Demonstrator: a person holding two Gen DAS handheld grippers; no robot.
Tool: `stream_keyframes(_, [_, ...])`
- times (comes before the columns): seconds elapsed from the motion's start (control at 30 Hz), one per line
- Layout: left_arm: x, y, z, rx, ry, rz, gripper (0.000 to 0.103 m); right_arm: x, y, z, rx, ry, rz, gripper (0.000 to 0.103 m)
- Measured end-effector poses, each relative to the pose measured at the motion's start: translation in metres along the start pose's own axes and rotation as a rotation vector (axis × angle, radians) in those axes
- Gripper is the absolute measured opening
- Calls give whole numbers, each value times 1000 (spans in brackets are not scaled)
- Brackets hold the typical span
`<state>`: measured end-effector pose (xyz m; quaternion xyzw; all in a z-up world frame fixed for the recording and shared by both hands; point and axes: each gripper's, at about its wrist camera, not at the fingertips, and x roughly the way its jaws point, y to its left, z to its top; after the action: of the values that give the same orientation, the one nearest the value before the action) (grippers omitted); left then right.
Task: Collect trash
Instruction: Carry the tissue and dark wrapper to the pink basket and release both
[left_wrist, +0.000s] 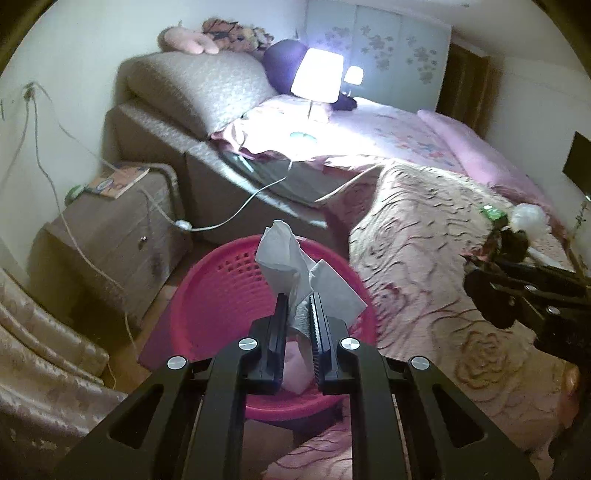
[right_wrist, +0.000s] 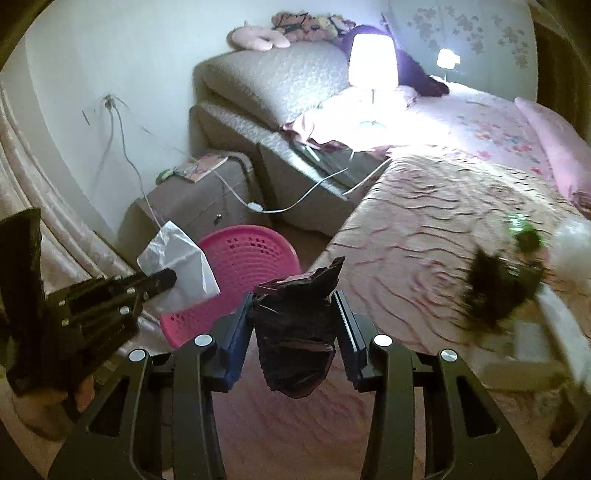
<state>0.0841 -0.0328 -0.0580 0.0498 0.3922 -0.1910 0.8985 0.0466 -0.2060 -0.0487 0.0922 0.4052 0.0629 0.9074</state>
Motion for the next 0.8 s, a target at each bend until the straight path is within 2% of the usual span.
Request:
stream_keyframes(0.33, [22,28,-8,-51,35,34,12,50,29,17,-5,66,53,42])
stream_keyframes(0.57, [29,31,-11,-57,45,37,13,75,36,19,6,114,78,44])
stream_keyframes(0.6, [30,32,-11,-58,47,37,16,77,36,19,7,118,81,45])
stream_keyframes(0.67, [31,32,-11,-64,50,41,24,80,36,19,16,123,86,56])
stream_keyframes(0.8, [32,34,-12,-70,45,53,41,83,34,19,39,118,85,60])
